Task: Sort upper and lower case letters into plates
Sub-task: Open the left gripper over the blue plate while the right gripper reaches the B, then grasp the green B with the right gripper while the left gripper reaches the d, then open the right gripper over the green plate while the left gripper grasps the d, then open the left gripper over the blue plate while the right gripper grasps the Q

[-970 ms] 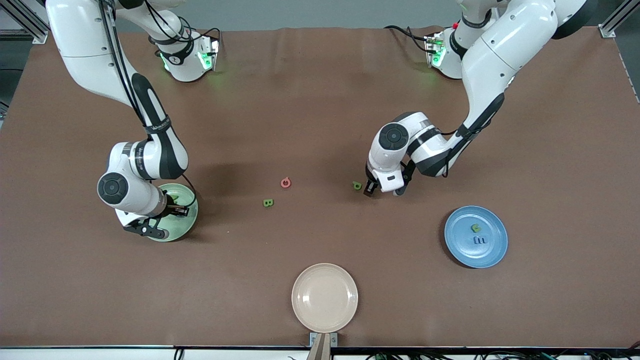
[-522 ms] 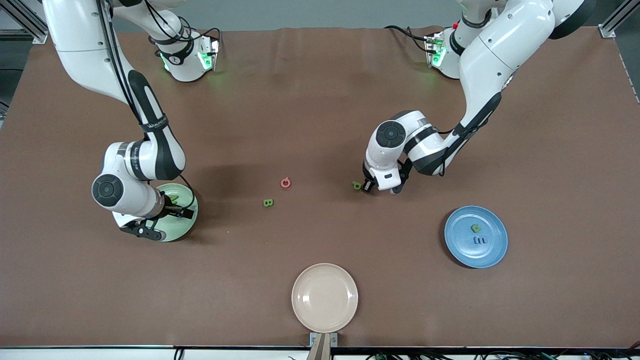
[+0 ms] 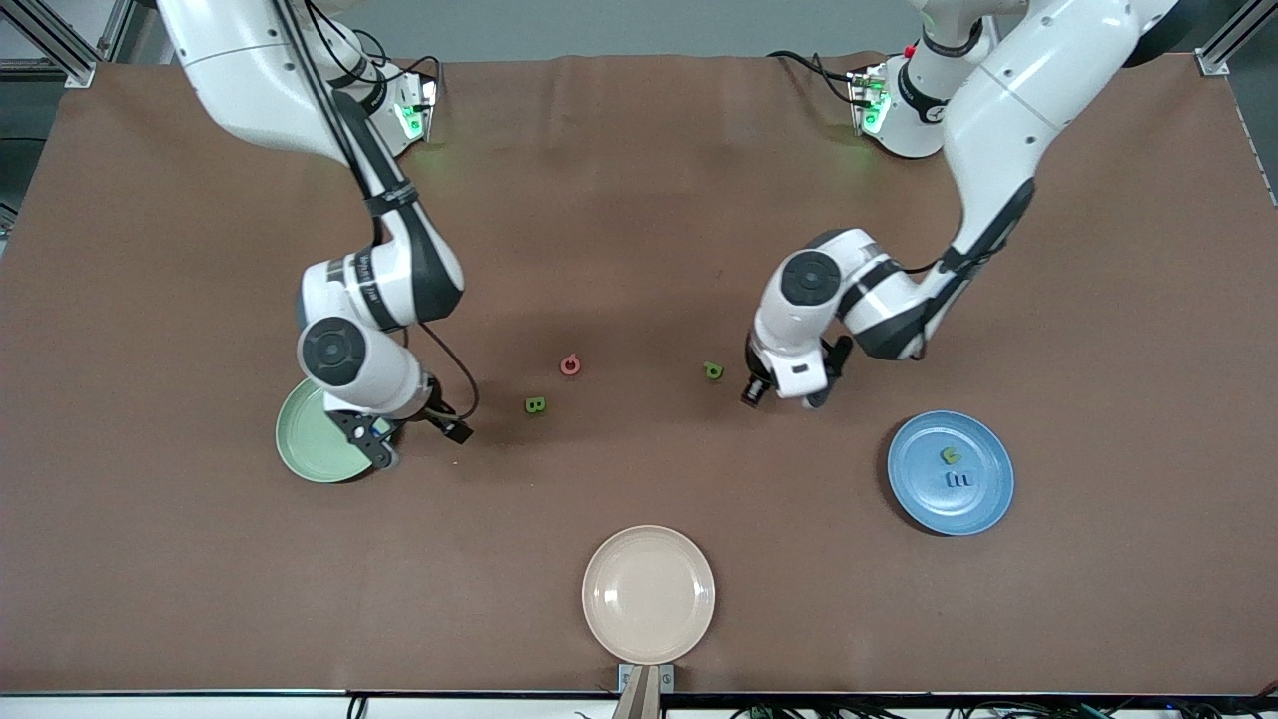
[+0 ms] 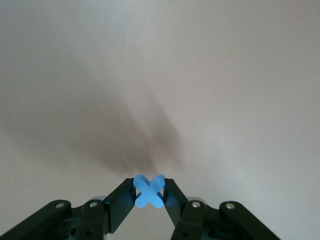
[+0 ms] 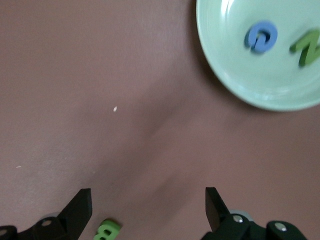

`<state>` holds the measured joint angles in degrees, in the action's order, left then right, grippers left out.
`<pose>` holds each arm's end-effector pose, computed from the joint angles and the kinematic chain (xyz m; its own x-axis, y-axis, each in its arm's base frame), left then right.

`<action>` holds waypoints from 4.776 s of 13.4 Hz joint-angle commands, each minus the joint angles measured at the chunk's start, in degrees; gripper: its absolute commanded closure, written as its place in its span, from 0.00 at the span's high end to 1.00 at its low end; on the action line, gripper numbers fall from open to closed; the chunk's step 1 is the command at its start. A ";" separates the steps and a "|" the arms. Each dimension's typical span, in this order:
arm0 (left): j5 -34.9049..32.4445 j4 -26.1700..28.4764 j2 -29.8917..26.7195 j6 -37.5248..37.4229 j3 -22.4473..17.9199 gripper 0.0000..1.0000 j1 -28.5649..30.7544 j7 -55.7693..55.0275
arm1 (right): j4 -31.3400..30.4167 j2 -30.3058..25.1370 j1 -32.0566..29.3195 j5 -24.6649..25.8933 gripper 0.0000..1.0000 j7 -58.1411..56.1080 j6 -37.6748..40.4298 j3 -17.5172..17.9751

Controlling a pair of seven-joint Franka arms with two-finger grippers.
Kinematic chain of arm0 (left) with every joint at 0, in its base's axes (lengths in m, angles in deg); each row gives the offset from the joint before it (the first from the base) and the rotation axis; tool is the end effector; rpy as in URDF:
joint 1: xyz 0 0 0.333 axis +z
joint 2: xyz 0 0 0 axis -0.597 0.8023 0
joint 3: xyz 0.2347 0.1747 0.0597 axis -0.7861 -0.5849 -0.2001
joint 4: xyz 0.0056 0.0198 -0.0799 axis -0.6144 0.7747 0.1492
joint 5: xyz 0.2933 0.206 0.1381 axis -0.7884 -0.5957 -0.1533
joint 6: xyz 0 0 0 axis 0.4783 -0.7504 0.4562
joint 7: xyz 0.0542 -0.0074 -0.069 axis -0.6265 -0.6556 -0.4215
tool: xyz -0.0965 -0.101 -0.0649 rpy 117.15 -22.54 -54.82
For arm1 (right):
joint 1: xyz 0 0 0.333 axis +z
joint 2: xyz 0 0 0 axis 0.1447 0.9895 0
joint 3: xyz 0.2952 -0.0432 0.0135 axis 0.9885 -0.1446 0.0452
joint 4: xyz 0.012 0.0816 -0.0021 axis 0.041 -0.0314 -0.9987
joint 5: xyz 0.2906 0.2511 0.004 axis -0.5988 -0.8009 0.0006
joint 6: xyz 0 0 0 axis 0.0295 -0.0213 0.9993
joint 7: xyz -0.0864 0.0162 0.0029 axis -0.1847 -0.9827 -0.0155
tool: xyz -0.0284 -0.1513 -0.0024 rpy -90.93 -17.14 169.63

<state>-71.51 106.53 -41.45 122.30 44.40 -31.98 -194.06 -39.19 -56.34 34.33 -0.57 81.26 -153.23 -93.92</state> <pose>0.5412 -0.3049 0.1606 0.5380 0.8424 0.0299 0.8383 -0.5385 0.0852 0.5907 0.2320 0.1981 0.6633 -0.7463 -0.0555 -0.7436 -0.6656 0.0631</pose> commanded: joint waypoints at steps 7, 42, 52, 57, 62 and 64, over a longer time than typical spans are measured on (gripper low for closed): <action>-1.58 -4.69 0.95 -2.49 -0.22 0.02 17.47 29.87 | 5.31 7.34 7.82 -6.51 0.95 21.79 -4.40 -0.18; -2.20 -9.97 9.57 -9.17 -0.93 0.36 -14.07 8.53 | -11.29 -4.88 -18.79 3.42 0.00 -41.02 -6.94 -1.59; -2.29 -10.41 1.06 -11.45 -0.14 0.00 -4.51 14.13 | -16.76 -3.29 -20.91 3.42 0.84 -46.31 -12.24 -1.59; -2.37 -10.41 -0.09 -12.24 -0.14 0.00 6.12 28.80 | -11.50 -5.13 -20.04 3.16 1.00 -45.36 -2.27 -1.32; -2.37 -10.50 1.49 -12.24 -0.49 0.12 14.39 38.05 | -8.58 -7.95 -11.97 2.63 1.00 -28.08 4.90 -0.97; -2.37 -10.50 2.45 -12.24 -0.58 0.30 16.50 40.34 | -8.93 -7.78 -7.75 1.58 1.00 -20.70 4.12 -0.88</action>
<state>-73.55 95.82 -39.54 110.60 43.47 -16.92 -155.51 -46.29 -63.44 23.05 1.65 53.80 -148.15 -94.70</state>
